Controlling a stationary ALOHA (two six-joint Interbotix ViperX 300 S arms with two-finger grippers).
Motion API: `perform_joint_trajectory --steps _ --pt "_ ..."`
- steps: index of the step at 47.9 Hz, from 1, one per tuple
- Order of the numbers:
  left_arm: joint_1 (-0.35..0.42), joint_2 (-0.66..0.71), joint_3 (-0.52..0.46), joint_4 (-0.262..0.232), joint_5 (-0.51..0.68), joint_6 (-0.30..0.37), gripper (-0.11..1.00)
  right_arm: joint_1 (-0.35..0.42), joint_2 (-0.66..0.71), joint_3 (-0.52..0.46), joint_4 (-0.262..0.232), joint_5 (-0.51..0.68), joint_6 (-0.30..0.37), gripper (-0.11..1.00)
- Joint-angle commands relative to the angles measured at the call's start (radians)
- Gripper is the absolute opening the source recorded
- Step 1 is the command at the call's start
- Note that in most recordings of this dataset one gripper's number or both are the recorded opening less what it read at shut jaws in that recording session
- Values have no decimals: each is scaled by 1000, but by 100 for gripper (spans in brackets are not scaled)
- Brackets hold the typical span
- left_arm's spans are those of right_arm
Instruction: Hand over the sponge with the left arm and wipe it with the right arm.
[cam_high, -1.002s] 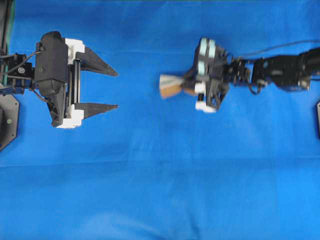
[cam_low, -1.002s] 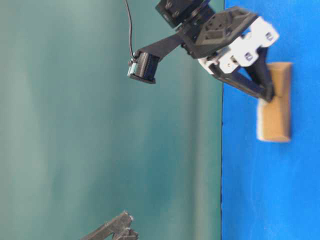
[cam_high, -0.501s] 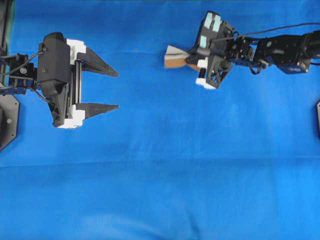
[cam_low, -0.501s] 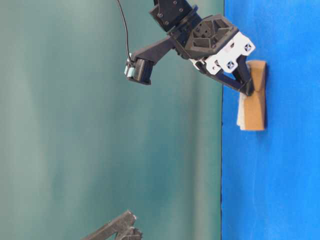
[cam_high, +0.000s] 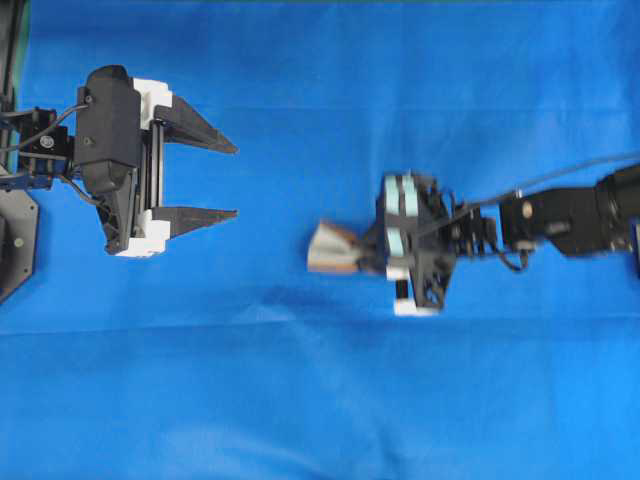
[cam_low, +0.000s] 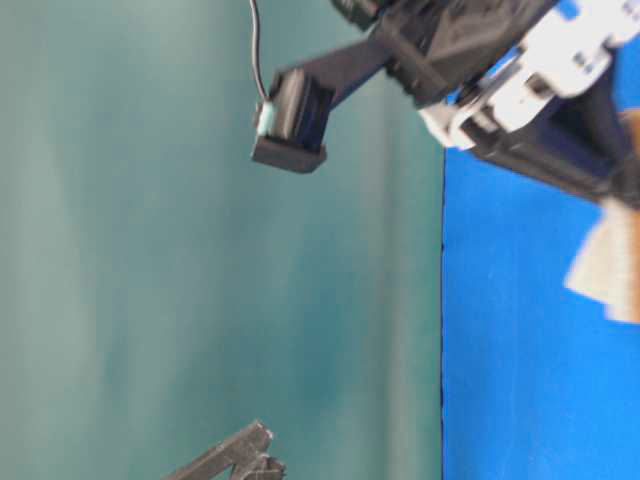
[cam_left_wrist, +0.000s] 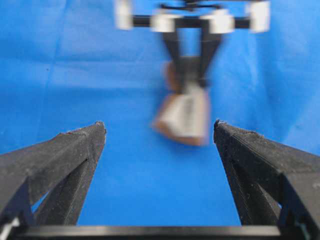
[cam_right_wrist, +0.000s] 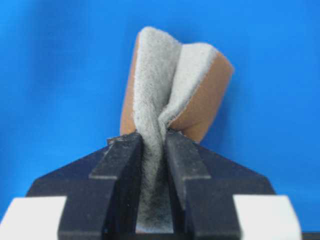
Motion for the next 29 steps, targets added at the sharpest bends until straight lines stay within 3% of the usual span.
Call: perform_joint_trajectory --steps 1,15,29 --pt "-2 -3 -12 0 -9 0 90 35 -32 -6 3 -3 18 21" --pt "-2 -3 -12 0 -9 0 90 20 -31 -6 -2 3 31 21" --pt "-2 -3 -12 0 -9 0 90 -152 -34 -3 -66 25 9 21"
